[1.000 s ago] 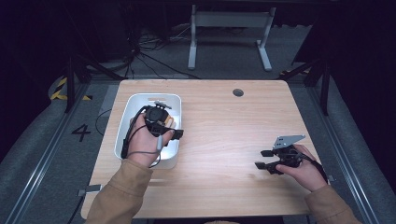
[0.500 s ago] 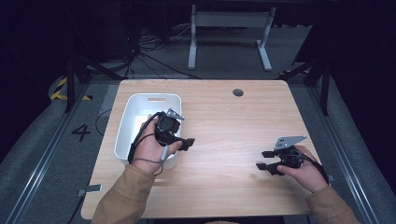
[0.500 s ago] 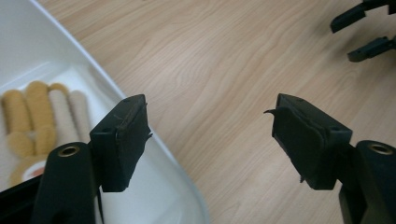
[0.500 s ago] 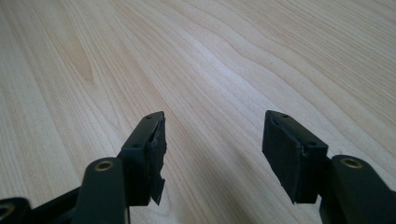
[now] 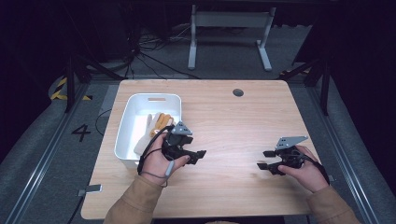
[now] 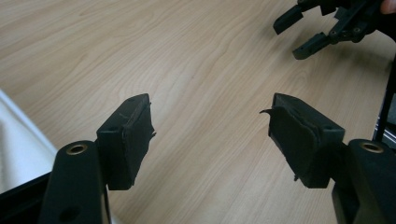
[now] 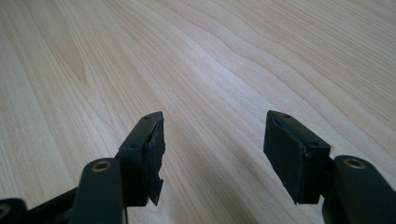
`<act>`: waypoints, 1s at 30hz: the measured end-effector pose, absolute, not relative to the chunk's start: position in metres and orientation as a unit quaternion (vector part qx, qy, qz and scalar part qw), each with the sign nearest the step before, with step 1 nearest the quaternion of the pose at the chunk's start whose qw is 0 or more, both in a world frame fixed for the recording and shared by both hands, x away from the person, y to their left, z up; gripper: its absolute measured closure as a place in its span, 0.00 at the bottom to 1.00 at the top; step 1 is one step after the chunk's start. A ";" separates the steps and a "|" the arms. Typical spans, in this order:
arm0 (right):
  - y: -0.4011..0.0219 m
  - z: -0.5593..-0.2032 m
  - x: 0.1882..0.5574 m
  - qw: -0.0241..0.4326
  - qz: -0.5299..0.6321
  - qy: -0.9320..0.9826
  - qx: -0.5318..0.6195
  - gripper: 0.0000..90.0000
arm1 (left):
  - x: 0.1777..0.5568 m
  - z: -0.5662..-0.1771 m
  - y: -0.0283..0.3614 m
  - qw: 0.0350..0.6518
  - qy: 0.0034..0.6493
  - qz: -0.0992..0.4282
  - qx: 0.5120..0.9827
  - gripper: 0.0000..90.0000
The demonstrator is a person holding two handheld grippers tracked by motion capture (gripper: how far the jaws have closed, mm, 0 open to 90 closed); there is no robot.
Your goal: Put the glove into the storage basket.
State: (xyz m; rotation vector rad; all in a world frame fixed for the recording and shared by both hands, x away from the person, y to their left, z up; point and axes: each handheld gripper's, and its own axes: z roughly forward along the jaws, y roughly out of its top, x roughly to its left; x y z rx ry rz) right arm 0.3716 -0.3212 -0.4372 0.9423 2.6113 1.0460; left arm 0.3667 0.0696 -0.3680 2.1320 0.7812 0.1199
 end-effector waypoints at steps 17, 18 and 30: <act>-0.323 -0.446 0.372 0.087 0.349 0.879 0.314 0.43 | 0.346 -0.426 0.040 0.422 0.288 0.019 0.859 0.31; -0.323 -0.447 0.372 0.086 0.349 0.878 0.316 0.43 | 0.345 -0.428 0.040 0.421 0.284 0.022 0.861 0.30; -0.321 -0.456 0.373 0.095 0.354 0.876 0.314 0.43 | 0.340 -0.460 0.025 0.403 0.269 0.040 0.874 0.32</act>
